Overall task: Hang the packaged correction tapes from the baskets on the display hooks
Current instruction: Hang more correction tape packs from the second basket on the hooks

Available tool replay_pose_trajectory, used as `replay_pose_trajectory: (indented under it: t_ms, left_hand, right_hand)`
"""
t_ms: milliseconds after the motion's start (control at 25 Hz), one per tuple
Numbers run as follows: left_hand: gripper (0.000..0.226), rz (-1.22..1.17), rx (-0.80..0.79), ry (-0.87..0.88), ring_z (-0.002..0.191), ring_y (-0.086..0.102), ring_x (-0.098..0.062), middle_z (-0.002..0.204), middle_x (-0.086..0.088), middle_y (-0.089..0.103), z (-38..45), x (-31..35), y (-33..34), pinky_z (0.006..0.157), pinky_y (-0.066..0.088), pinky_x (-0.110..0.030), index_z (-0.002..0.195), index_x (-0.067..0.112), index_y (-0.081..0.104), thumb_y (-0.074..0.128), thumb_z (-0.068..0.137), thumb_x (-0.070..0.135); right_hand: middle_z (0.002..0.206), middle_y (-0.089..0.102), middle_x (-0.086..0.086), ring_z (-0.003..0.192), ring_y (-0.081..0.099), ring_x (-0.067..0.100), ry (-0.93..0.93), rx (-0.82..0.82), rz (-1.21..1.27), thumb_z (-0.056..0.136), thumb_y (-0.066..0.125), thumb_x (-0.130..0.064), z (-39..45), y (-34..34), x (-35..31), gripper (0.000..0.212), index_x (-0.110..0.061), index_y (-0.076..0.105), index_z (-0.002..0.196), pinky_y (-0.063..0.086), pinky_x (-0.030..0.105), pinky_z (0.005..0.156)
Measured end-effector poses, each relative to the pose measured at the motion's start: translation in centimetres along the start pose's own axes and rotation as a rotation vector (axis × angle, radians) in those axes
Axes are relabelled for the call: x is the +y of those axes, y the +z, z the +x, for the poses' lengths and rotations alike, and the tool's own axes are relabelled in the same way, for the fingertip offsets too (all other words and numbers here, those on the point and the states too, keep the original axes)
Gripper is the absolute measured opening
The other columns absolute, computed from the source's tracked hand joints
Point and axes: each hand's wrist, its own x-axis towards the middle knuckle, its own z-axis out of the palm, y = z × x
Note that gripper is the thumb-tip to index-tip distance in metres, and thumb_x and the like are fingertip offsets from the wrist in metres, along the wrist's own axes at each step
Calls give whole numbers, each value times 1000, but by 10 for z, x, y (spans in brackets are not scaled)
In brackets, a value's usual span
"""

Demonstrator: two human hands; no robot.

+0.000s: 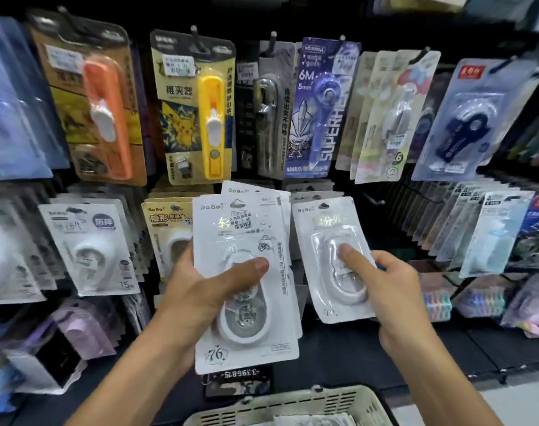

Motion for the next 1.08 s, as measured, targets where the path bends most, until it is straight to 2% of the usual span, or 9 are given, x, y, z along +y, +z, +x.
replay_pose_trajectory:
  t_ms: [120, 280, 360, 480, 600, 720, 800, 880, 1080]
  left_hand:
    - [60, -24, -17, 12, 93, 78, -31, 107, -9, 80, 2, -3, 11, 68, 63, -32, 108, 28, 74, 92, 51, 28]
    - [64, -81, 45, -10, 94, 78, -32, 107, -8, 80, 3, -13, 22, 69, 64, -39, 111, 27, 72, 92, 50, 30]
    - [66, -86, 85, -30, 94, 78, -30, 107, -6, 80, 6, -17, 26, 74, 64, -43, 110, 28, 71, 93, 48, 31]
    - [77, -76, 101, -52, 97, 78, -28, 109, -4, 80, 9, -20, 32, 80, 63, -45, 121, 25, 67, 95, 49, 31]
    - [83, -92, 54, -163, 97, 77, -32, 111, -7, 79, 9, -22, 32, 84, 61, -47, 123, 24, 68, 95, 46, 44]
    - [89, -147, -16, -210, 101, 76, -33, 114, -9, 78, 5, -17, 29, 76, 63, -43, 125, 24, 68, 97, 46, 54]
    - [74, -142, 4, -175, 99, 77, -33, 112, -10, 79, 2, -17, 30, 71, 64, -41, 118, 25, 73, 98, 53, 49]
    - [52, -134, 95, -105, 95, 78, -30, 107, -8, 80, 0, -14, 28, 69, 64, -39, 106, 28, 78, 96, 58, 38]
    - [71, -72, 266, 20, 102, 76, -25, 111, 0, 79, 4, -3, 12, 99, 54, -52, 117, 25, 73, 92, 51, 42]
  right_hand:
    - [75, 76, 3, 68, 73, 24, -4, 135, -76, 75, 82, -49, 6, 4, -1, 31, -19, 74, 77, 60, 49, 67]
    - [128, 60, -3, 113, 56, 23, -272, 299, -841, 92, 50, -66, -3, 4, 0, 53, -27, 55, 128, 47, 48, 94]
    - [110, 62, -9, 102, 55, 12, -391, 153, -693, 89, 48, -73, -22, 4, 1, 45, -36, 59, 110, 46, 34, 85]
    - [76, 63, 11, 67, 53, 8, -112, -336, -300, 71, 66, -81, -50, 17, 4, 61, -20, 67, 81, 42, 25, 64]
    - [62, 55, 3, 59, 47, 8, -101, -289, -149, 74, 78, -59, -53, 18, 6, 47, -15, 65, 65, 39, 16, 57]
    - [70, 65, 5, 61, 55, 13, -64, -179, 64, 91, 67, -42, -49, 17, 9, 30, -20, 64, 70, 47, 22, 57]
    - [65, 63, 12, 46, 52, 18, 35, -28, 218, 100, 57, -34, -40, 15, 14, 29, -16, 59, 77, 44, 27, 42]
    - [52, 50, 6, 36, 37, 13, 43, 103, 142, 103, 54, -31, -29, 7, 17, 31, -16, 53, 76, 31, 20, 34]
    - [49, 34, -13, 44, 28, 6, -155, 132, -261, 98, 59, -41, -20, -20, 20, 35, -23, 50, 70, 27, 18, 41]
